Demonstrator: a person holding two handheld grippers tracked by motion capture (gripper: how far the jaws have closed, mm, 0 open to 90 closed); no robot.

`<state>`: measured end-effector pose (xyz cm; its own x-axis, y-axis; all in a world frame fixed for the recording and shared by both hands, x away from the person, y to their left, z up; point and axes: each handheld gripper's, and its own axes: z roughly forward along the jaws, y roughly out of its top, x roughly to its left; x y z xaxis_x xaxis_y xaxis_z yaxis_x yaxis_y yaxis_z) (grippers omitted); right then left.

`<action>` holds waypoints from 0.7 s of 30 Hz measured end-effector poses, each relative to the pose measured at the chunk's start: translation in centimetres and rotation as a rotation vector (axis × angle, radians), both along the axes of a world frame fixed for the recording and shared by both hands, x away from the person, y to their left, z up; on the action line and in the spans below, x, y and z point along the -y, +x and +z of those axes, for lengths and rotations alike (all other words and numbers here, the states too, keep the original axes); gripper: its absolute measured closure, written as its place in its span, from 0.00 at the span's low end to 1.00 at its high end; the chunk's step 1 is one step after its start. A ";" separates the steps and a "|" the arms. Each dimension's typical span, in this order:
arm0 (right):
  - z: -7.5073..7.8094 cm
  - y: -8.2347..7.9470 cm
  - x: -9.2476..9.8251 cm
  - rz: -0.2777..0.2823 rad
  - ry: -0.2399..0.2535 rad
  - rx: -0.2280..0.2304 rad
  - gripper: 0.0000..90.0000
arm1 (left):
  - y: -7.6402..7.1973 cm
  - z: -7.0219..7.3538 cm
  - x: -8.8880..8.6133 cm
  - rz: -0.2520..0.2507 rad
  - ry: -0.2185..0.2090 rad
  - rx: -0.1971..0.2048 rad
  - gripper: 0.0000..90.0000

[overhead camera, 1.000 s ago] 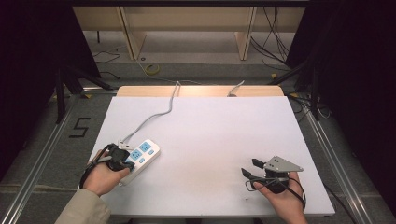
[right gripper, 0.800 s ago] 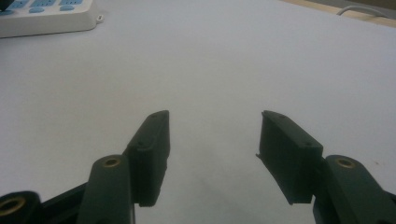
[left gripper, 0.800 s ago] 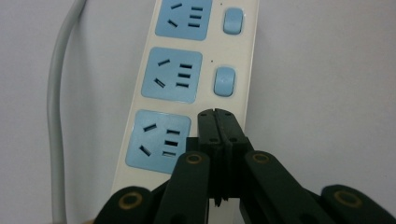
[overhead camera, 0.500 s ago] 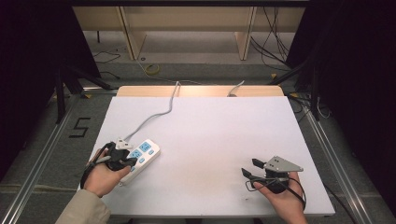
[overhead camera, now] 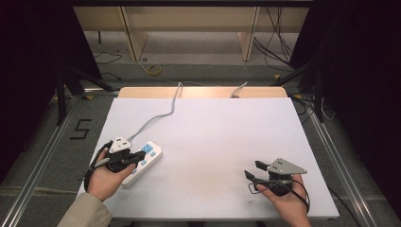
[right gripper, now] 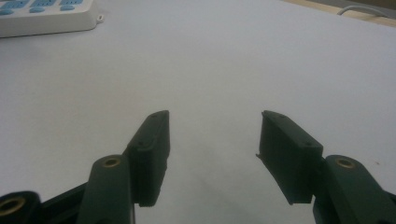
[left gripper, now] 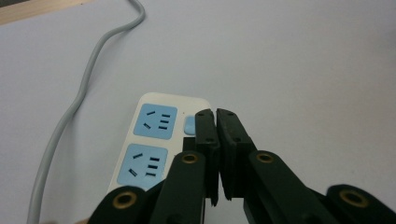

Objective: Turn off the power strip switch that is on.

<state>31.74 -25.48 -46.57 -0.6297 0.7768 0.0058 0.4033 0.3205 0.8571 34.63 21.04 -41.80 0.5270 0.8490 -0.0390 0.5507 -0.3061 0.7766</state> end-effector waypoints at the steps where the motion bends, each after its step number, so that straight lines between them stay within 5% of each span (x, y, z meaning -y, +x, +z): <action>1: 0.0 0.0 0.0 -0.001 -0.001 -0.003 0.49 | 0.0 0.0 0.0 -0.008 0.001 -0.001 0.97; 13: 0.1 -0.1 0.0 0.000 -0.001 0.001 0.49 | 0.1 -0.6 1.5 -0.056 -0.128 0.009 0.88; 21: 0.1 0.0 0.0 0.001 -0.002 0.001 0.49 | 0.6 -1.2 3.4 -0.102 -0.116 0.026 0.78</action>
<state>31.72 -25.43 -46.50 -0.6301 0.7765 0.0039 0.4025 0.3224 0.8568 35.24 17.63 -42.99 0.6123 0.7816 -0.1195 0.5008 -0.2664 0.8235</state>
